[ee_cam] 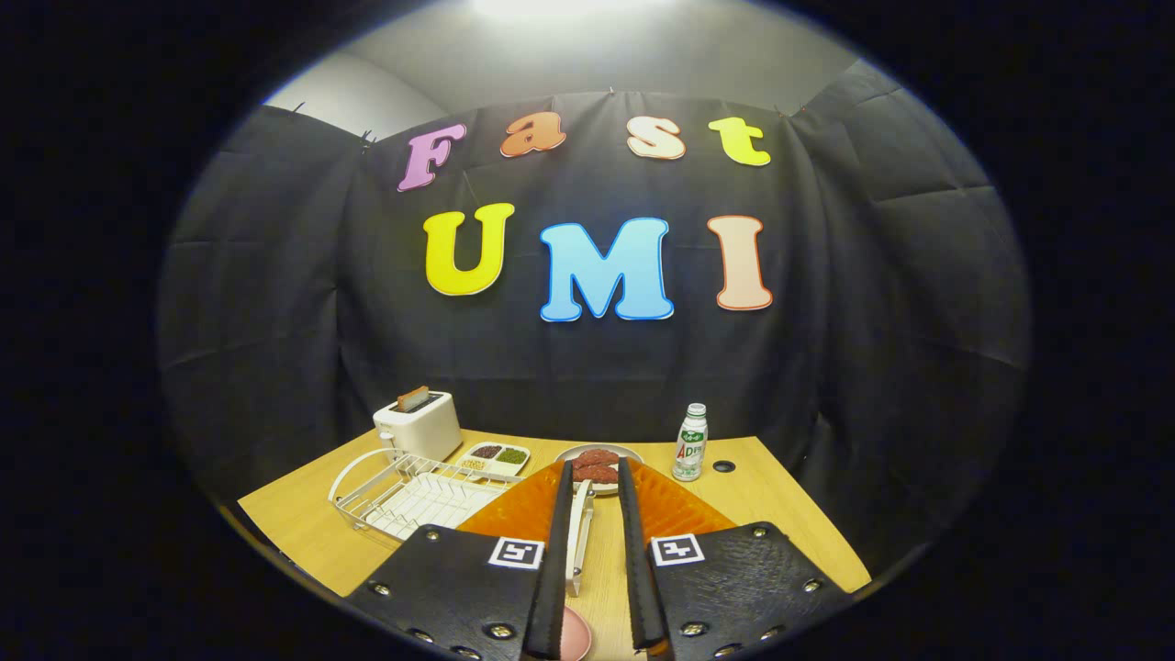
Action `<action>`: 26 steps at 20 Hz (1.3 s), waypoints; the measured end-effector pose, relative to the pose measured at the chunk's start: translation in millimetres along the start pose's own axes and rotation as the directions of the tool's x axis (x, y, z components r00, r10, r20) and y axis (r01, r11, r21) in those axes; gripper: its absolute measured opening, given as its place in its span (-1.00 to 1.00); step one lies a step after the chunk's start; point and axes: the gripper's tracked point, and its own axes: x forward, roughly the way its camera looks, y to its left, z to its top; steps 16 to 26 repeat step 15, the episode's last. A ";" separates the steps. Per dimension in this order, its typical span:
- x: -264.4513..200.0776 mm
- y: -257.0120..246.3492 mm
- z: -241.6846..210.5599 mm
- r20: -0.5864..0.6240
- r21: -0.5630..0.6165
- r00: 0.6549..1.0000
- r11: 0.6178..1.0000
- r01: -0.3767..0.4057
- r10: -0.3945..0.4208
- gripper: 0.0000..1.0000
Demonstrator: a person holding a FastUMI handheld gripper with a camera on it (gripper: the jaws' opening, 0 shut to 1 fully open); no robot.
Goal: Take the plate from the dish rack, then take the spoon from the basket and place it into the plate.
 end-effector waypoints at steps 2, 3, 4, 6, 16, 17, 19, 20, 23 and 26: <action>-0.9 -3.7 19.3 0.021 0.007 1.000 1.000 0.019 -0.019 -0.43; -2.5 -6.1 28.5 0.037 0.009 0.999 1.000 0.028 -0.028 -0.43; -3.9 -8.2 37.7 0.053 0.007 0.998 0.999 0.037 -0.038 -0.42; -10.2 -9.4 52.8 0.083 -0.009 0.996 0.999 0.044 -0.044 -0.40; -8.7 -19.2 63.4 0.121 -0.038 0.991 0.997 0.061 -0.056 0.93; -8.7 -19.2 63.4 0.121 -0.038 0.991 0.997 0.061 -0.056 0.93; -8.7 -19.2 63.4 0.121 -0.038 0.991 0.997 0.061 -0.056 0.93; -8.7 -19.2 63.4 0.121 -0.038 0.991 0.997 0.061 -0.056 0.93; -8.7 -19.2 63.4 0.121 -0.038 0.991 0.997 0.061 -0.056 0.93; -8.7 -19.2 63.4 0.121 -0.038 0.991 0.997 0.061 -0.056 0.93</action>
